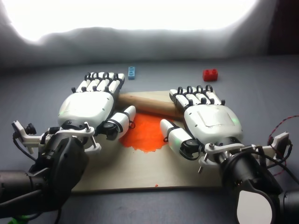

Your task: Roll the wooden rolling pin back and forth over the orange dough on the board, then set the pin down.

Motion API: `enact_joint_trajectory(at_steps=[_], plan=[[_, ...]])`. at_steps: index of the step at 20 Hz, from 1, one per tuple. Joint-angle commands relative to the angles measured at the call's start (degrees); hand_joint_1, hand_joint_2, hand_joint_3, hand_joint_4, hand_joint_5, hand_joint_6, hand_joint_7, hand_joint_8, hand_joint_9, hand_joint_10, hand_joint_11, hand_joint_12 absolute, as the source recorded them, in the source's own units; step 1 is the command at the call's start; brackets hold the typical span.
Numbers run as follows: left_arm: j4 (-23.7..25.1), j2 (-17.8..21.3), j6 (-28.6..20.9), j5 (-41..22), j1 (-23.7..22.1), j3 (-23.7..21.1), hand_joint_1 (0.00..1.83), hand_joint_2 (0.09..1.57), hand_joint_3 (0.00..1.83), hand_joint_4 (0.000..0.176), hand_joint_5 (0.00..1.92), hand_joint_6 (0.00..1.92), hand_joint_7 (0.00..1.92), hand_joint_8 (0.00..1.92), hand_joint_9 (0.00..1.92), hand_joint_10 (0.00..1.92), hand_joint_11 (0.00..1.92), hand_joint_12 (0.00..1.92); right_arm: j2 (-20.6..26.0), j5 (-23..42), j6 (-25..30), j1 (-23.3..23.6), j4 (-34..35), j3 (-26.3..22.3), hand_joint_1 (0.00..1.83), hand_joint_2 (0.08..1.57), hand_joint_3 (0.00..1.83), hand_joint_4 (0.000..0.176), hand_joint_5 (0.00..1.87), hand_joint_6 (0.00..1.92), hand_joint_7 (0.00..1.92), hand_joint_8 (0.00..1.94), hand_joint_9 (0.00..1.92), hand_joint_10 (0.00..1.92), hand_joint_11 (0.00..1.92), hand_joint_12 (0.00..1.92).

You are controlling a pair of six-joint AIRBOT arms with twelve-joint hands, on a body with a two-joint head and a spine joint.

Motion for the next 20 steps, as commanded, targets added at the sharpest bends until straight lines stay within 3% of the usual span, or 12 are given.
enact_joint_trajectory(at_steps=[1,3,9,20], plan=[[2.14,0.83,0.47,-4.19,-0.4,-0.31,0.0,1.55,0.0,0.0,0.09,0.02,0.12,0.02,0.09,0.02,0.02,0.01,0.36,-4.08,0.19,-0.18,-3.46,-0.33,0.0,1.55,0.0,0.0,0.26,0.02,0.24,0.01,0.17,0.02,0.0,0.4],[2.14,1.46,0.91,-2.96,-0.37,-1.04,0.0,1.55,0.0,0.0,0.16,0.01,0.2,0.01,0.17,0.01,0.01,0.15,0.43,-4.08,0.19,-0.19,-3.46,-0.37,0.0,1.55,0.0,0.0,0.34,0.03,0.34,0.02,0.27,0.03,0.0,0.68],[2.13,3.04,1.15,-1.53,-0.24,-2.58,0.0,1.55,0.0,0.0,0.19,0.01,0.23,0.01,0.2,0.01,0.0,0.22,0.54,-4.13,0.19,-0.16,-3.46,-0.44,0.0,1.56,0.0,0.0,0.38,0.02,0.38,0.01,0.32,0.02,0.0,0.77],[2.1,6.95,1.74,-1.1,0.79,-8.24,0.0,1.55,0.0,0.0,0.18,0.0,0.22,0.0,0.18,0.01,0.0,0.19,1.59,-4.67,-0.03,-0.3,-3.46,-2.49,0.0,1.55,0.0,0.0,0.37,0.0,0.36,0.0,0.29,0.0,0.0,0.7]])
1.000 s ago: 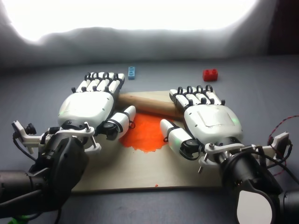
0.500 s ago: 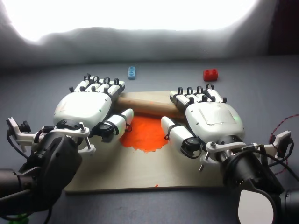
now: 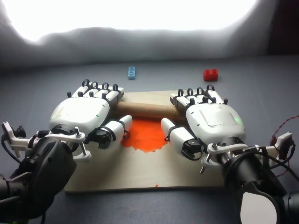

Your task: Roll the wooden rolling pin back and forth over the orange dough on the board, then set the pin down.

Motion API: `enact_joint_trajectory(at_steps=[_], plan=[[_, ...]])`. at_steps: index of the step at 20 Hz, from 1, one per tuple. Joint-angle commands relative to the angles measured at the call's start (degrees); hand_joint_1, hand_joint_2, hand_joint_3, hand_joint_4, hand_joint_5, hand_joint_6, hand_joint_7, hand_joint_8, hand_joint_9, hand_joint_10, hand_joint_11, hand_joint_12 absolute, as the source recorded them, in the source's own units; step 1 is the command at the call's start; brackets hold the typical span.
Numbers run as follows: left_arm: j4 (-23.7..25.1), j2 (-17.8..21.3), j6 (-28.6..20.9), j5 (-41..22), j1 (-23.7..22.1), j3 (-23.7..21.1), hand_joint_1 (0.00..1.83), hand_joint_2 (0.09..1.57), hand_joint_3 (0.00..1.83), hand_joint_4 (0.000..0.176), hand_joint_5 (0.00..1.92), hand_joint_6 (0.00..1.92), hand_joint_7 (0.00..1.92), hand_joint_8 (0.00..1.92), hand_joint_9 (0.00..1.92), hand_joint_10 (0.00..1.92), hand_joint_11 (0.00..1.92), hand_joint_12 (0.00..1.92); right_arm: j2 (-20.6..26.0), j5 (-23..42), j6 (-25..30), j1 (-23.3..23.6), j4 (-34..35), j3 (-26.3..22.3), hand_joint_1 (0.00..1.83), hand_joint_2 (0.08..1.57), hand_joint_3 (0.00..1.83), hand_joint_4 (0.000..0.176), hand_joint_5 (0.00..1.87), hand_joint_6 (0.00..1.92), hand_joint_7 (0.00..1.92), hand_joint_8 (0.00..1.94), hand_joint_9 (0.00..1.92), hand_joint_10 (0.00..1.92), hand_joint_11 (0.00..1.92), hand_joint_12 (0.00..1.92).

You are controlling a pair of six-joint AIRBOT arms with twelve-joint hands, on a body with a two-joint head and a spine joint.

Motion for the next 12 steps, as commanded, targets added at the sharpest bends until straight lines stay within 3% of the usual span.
enact_joint_trajectory(at_steps=[1,5,12], plan=[[1.98,0.64,0.01,-4.12,0.12,-0.27,0.0,1.55,0.0,0.0,0.18,0.0,0.22,0.0,0.18,0.01,0.0,0.19,0.31,-3.49,-0.18,-0.39,-3.22,-0.24,0.0,1.55,0.0,0.0,0.37,0.0,0.36,0.0,0.29,0.0,0.0,0.7],[1.98,1.62,0.01,-3.82,0.27,-1.55,0.0,1.55,0.0,0.0,0.19,0.0,0.23,0.0,0.18,0.0,0.0,0.19,0.94,-3.7,-0.52,-0.61,-3.23,-1.7,0.0,1.55,0.0,0.0,0.38,0.0,0.39,0.01,0.32,0.01,0.0,0.8],[2.81,3.12,-0.98,-4.68,1.28,-4.13,0.0,1.55,0.0,0.0,0.18,0.0,0.22,0.0,0.18,0.0,0.0,0.18,1.53,-4.12,-0.86,-0.77,-3.24,-2.64,0.0,1.55,0.0,0.0,0.36,0.0,0.37,0.0,0.31,0.0,0.0,0.75]])
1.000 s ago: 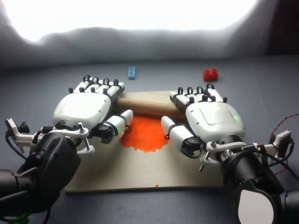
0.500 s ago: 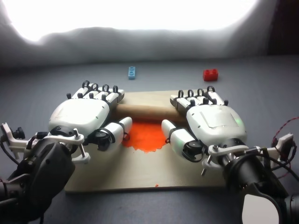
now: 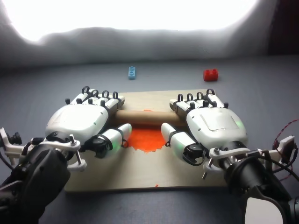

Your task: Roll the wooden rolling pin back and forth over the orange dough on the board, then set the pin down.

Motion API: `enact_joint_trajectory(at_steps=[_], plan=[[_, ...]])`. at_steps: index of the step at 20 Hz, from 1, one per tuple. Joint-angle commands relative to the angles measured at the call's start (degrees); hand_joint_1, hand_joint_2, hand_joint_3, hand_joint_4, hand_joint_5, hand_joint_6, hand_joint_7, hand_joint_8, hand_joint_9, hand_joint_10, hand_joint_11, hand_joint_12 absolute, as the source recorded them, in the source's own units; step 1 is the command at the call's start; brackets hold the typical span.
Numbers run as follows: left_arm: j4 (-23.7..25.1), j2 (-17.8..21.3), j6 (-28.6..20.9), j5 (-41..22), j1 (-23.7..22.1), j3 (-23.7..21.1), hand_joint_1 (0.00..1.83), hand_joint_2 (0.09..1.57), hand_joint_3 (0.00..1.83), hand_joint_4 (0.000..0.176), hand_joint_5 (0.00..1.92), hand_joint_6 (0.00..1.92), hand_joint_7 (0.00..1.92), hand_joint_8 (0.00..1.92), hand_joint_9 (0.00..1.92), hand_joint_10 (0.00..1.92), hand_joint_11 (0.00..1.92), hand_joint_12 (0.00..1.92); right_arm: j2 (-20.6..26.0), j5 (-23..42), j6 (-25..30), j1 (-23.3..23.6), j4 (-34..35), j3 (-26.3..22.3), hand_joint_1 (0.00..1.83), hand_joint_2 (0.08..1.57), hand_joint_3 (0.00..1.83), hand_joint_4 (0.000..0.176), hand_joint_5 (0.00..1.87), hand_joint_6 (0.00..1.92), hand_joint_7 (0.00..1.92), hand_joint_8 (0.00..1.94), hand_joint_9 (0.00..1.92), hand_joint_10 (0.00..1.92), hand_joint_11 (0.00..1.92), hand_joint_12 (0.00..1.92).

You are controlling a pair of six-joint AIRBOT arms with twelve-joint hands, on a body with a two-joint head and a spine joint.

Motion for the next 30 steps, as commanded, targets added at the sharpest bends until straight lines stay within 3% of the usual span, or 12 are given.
enact_joint_trajectory(at_steps=[1,7,10,13,18,30], plan=[[2.19,0.58,-0.43,-5.81,0.24,-0.19,0.0,1.55,0.0,0.0,0.19,0.0,0.23,0.0,0.19,0.01,0.0,0.21,0.28,-4.07,-0.14,-0.28,-3.42,-0.15,0.0,1.55,0.0,0.0,0.36,0.0,0.37,0.0,0.31,0.0,0.0,0.74],[4.3,0.92,-3.05,-10.97,2.48,-1.92,0.0,1.55,0.0,0.0,0.18,0.0,0.22,0.0,0.18,0.0,0.0,0.19,0.5,-4.74,-0.28,-0.64,-3.43,-0.54,0.0,1.55,0.0,0.0,0.38,0.01,0.39,0.0,0.31,0.0,0.0,0.76],[4.68,0.92,-3.85,-15.16,4.91,-3.45,0.0,1.55,0.0,0.0,0.21,0.01,0.25,0.01,0.21,0.01,0.0,0.29,0.7,-5.41,-0.61,-1.1,-4.29,-0.79,0.0,1.55,0.0,0.0,0.36,0.0,0.35,0.0,0.28,0.0,0.0,0.71],[4.7,0.84,-4.34,-15.83,6.73,-4.3,0.0,1.55,0.0,0.0,0.17,0.0,0.2,0.0,0.16,0.0,0.0,0.11,0.77,-6.23,-0.88,-1.25,-5.37,-0.97,0.0,1.55,0.0,0.0,0.35,0.0,0.34,0.0,0.28,0.0,0.0,0.7],[5.84,0.31,-6.25,-17.48,7.99,-4.39,0.0,1.55,0.0,0.0,0.2,0.0,0.23,0.0,0.2,0.01,0.0,0.2,0.83,-7.48,-2.08,-1.84,-5.83,-1.58,0.0,1.55,0.0,0.0,0.36,0.0,0.37,0.01,0.31,0.01,0.0,0.76],[9.51,1.18,-10.98,-21.42,10.96,-7.06,0.0,1.55,0.0,0.0,0.18,0.0,0.22,0.0,0.18,0.0,0.0,0.17,1.65,-9.4,-3.1,-3.97,-9.75,-3.81,0.0,1.55,0.0,0.0,0.38,0.01,0.39,0.01,0.32,0.01,0.0,0.78]])
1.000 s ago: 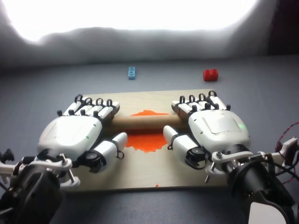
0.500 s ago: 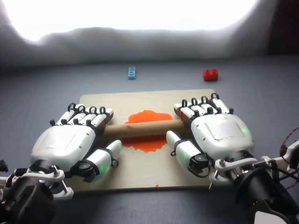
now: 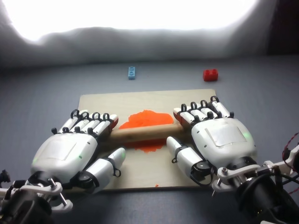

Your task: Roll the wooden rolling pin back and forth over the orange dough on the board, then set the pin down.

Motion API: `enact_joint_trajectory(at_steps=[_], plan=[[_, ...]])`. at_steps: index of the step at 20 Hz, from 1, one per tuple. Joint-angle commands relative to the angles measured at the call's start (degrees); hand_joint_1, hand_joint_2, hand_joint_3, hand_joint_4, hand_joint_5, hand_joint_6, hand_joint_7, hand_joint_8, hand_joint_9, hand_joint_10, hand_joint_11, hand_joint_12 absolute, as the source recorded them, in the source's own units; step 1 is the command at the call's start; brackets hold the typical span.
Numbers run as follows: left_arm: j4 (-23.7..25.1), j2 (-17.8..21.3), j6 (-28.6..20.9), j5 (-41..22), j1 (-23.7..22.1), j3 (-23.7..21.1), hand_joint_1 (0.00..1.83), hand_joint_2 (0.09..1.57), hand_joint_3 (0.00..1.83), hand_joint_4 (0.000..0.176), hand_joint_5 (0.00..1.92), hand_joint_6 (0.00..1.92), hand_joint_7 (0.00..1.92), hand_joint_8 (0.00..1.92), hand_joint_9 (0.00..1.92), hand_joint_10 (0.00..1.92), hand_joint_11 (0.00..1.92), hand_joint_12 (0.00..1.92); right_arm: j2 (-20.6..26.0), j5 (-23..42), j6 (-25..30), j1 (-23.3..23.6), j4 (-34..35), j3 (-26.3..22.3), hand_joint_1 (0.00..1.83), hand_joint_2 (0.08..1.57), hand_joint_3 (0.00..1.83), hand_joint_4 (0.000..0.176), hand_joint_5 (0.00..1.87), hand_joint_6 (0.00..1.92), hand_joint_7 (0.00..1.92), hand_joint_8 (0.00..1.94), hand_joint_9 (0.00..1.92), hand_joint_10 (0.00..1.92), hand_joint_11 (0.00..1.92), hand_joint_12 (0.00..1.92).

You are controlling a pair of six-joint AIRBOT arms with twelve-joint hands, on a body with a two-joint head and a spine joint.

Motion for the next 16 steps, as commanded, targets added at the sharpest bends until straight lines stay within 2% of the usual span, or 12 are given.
enact_joint_trajectory(at_steps=[1,4,5,7,12,16], plan=[[2.71,0.55,-0.56,-6.07,0.42,-0.29,0.0,1.55,0.0,0.0,0.18,0.0,0.22,0.0,0.18,0.0,0.0,0.17,0.36,-5.07,-0.16,-0.16,-4.22,-0.17,0.0,1.55,0.0,0.0,0.38,0.01,0.39,0.01,0.32,0.01,0.0,0.78],[2.72,0.68,-0.96,-7.52,1.54,-1.31,0.0,1.55,0.0,0.0,0.2,0.01,0.24,0.01,0.2,0.01,0.0,0.21,0.38,-5.38,-0.3,-0.33,-4.24,-0.23,0.0,1.55,0.0,0.0,0.35,0.0,0.35,0.0,0.29,0.0,0.0,0.7],[2.72,0.7,-1.04,-7.74,1.77,-1.57,0.0,1.55,0.0,0.0,0.18,0.0,0.22,0.0,0.18,0.0,0.0,0.15,0.38,-5.53,-0.51,-0.48,-4.28,-0.26,0.0,1.55,0.0,0.0,0.35,0.0,0.36,0.0,0.29,0.0,0.0,0.7],[2.73,0.71,-1.06,-7.93,2.02,-1.88,0.0,1.55,0.0,0.0,0.19,0.0,0.22,0.0,0.19,0.0,0.0,0.18,0.38,-5.82,-0.83,-0.89,-4.35,-0.3,0.0,1.55,0.0,0.0,0.37,0.01,0.37,0.0,0.31,0.01,0.0,0.75],[3.39,1.45,-1.48,-8.0,2.42,-2.59,0.0,1.55,0.0,0.0,0.19,0.0,0.23,0.0,0.19,0.0,0.0,0.25,0.38,-6.26,-1.38,-1.72,-4.71,-0.3,0.0,1.55,0.0,0.0,0.36,0.0,0.35,0.0,0.29,0.0,0.0,0.72],[4.29,2.59,-2.52,-8.0,3.23,-3.63,0.0,1.55,0.0,0.0,0.18,0.0,0.22,0.0,0.18,0.0,0.0,0.18,0.39,-6.94,-1.41,-2.37,-6.58,-0.61,0.0,1.55,0.0,0.0,0.36,0.0,0.36,0.0,0.3,0.0,0.0,0.72]])
